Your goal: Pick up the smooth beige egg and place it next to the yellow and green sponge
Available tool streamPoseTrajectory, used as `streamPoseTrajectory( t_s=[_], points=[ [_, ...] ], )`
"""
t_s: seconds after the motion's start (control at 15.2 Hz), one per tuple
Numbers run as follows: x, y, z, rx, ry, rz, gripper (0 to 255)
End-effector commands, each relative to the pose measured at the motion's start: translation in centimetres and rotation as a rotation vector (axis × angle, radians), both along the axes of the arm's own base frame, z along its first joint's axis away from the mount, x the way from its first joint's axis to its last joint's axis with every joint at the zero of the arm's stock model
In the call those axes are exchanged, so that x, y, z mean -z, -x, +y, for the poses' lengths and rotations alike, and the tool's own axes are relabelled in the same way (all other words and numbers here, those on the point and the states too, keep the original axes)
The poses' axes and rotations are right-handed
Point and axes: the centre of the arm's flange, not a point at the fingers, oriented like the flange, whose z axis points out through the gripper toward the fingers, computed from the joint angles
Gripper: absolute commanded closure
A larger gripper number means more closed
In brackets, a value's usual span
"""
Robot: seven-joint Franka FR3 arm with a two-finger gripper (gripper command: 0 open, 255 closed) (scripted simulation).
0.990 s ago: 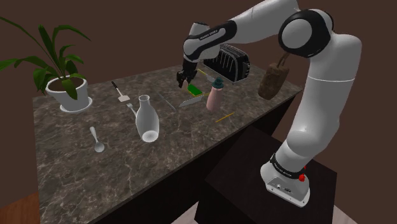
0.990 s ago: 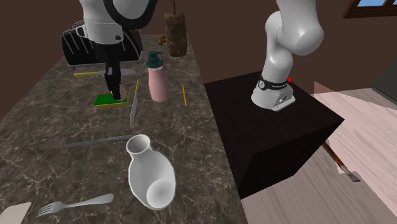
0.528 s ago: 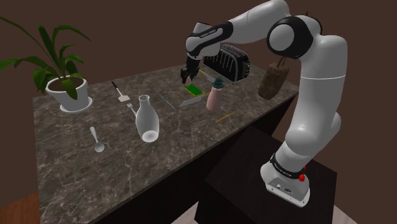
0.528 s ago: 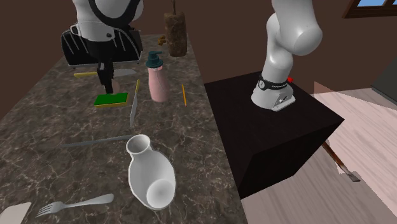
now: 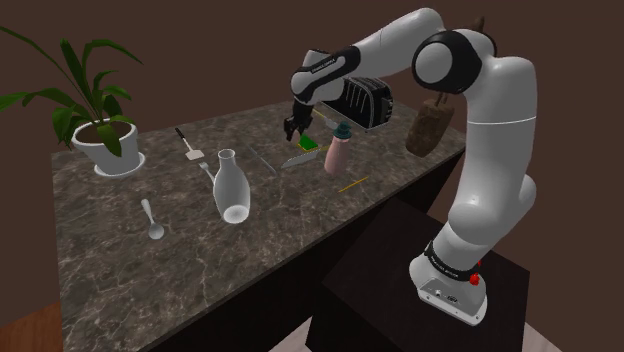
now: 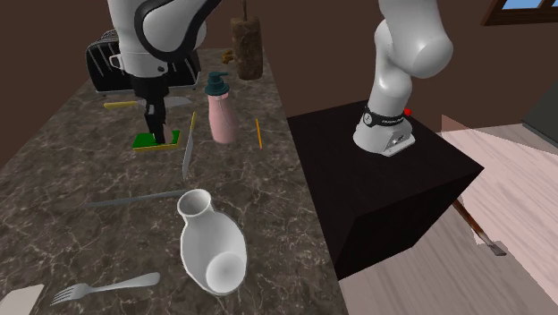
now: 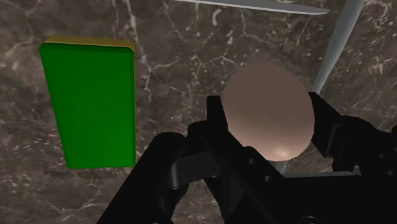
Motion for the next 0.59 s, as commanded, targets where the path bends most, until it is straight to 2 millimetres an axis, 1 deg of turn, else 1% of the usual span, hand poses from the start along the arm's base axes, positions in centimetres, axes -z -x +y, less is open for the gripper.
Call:
streamPoseTrajectory(
  t_s=[0.0, 0.53],
  points=[
    [1.0, -0.1, 0.0, 0.0, 0.0, -0.001, 255],
    [5.2, -0.1, 0.0, 0.0, 0.0, -0.001, 255]
  ],
)
